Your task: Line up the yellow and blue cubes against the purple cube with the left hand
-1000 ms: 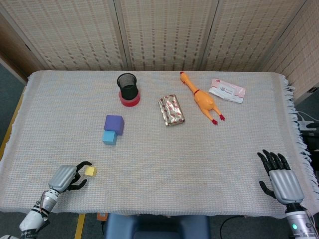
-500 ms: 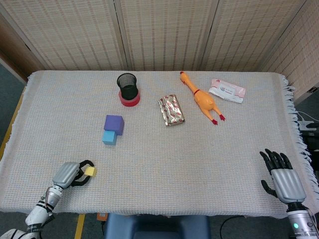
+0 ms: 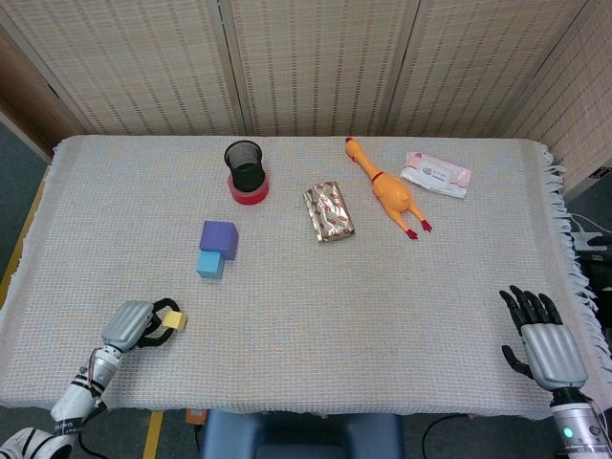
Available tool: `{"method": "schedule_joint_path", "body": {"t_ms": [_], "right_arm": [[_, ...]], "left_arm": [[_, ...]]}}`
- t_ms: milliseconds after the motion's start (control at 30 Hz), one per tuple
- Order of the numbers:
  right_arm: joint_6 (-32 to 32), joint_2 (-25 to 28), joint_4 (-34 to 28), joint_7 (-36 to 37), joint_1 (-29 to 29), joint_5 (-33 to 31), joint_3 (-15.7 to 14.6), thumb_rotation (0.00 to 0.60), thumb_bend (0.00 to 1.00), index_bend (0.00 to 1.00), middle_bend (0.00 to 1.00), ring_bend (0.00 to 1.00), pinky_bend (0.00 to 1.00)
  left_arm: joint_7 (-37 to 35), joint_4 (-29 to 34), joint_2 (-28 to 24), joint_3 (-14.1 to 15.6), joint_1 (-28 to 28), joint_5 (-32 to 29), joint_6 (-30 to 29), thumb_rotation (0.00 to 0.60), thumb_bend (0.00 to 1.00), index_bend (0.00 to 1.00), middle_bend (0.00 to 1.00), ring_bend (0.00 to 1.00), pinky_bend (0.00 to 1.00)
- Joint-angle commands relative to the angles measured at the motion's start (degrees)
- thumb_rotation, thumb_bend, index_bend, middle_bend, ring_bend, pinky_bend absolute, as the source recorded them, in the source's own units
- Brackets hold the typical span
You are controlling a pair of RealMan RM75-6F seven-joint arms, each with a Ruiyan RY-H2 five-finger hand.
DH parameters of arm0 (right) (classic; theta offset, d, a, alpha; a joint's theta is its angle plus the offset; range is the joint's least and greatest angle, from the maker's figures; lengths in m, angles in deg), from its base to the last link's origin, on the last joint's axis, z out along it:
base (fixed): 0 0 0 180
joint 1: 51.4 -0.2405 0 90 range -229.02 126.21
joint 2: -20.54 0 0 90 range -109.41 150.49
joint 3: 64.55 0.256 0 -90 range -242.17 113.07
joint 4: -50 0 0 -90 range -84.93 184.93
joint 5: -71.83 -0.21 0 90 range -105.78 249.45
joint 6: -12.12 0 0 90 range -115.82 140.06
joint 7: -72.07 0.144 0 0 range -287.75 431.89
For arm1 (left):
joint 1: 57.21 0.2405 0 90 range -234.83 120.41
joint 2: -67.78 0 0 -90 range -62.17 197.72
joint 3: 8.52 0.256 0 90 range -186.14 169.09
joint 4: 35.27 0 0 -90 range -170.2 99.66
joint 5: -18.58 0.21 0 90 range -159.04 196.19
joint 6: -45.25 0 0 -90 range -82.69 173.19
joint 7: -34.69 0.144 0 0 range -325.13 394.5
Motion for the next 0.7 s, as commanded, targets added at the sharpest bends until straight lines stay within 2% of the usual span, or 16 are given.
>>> {"method": "schedule_joint_path", "body": {"t_ms": [33,267,433,700], "right_arm": [[-0.31,-0.09,0.09,-0.2,-0.14,-0.44,0.15,0.6,0.1,0.0,0.0,0.0,0.0],[-1.24,-0.57,0.56,-0.77,-0.63,-1.82,0.62,0.6,0.1,0.0,0.0,0.0,0.0],[-2.04,-0.83,1.12,-0.88,-1.02,-3.12,1.06,0.6,0.1,0.0,0.0,0.0,0.0],[-2.3,-0.55,1.17,-0.41,-1.18,-3.41,1.08,0.6,0.1,0.0,0.0,0.0,0.0]], "left_arm": [[-0.74,-0.89,0.21,-1.08,-1.06,-0.4,0.61,0.6,0.4,0.41,1.0,1.0,1.0],[-2.88,-4.18,2.72,-4.33,-4.61,-2.96,4.72,0.6,0.39,0.4,1.0,1.0,1.0],[-2.79,-5.99,4.88,-5.1,-6.37,-3.85,7.02,0.6,0.4,0.39,1.0,1.0,1.0],[1.16,-6.66,7.84,-6.46,-7.9,-4.99,6.98,0.6,0.39,0.39,1.0,1.0,1.0]]}}
